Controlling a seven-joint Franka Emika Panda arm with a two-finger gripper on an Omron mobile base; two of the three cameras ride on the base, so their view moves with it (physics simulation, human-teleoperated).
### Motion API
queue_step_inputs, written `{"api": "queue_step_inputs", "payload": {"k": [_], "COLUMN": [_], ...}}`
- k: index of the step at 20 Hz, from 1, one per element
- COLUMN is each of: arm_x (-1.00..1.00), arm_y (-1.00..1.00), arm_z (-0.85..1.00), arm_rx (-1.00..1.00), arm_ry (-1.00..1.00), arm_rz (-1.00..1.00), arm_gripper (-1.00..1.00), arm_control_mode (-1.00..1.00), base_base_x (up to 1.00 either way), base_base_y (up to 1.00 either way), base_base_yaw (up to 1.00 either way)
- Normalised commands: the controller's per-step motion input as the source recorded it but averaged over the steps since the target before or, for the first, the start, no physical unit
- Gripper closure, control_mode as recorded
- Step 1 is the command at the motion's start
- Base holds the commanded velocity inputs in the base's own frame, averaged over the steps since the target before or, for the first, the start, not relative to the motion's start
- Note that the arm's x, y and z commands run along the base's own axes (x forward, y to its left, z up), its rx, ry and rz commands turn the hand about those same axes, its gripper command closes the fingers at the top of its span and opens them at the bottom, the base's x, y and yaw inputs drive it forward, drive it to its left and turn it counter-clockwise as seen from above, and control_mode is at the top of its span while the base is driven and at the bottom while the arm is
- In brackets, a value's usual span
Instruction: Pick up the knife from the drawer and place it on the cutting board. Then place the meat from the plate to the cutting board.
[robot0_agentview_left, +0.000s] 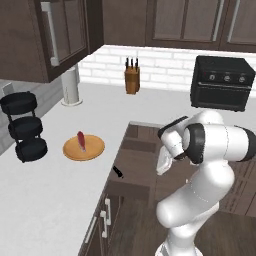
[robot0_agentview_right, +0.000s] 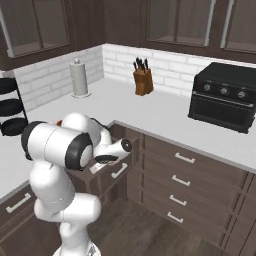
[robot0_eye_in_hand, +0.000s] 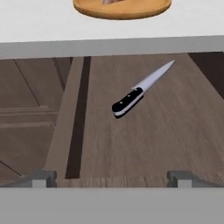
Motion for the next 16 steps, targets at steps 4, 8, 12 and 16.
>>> {"api": "queue_step_inputs", "payload": {"k": [4,8,12,16], "arm_x": [0.0,0.0,-0.18,-0.03], "arm_y": [-0.43,-0.45,-0.14,-0.02], "arm_z": [-0.38,-0.45,0.07,0.73], "arm_rx": [-0.06,-0.08,0.04,0.1], "arm_ry": [0.07,0.06,-0.04,-0.06], "arm_rz": [-0.01,-0.01,0.0,0.0], "arm_gripper": [-1.0,-1.0,-1.0,-1.0], "arm_control_mode": [-1.0,-1.0,-1.0,-1.0], "base_base_x": [0.0,0.0,0.0,0.0], "base_base_y": [0.0,0.0,0.0,0.0], "base_base_yaw": [0.0,0.0,0.0,0.0]}}
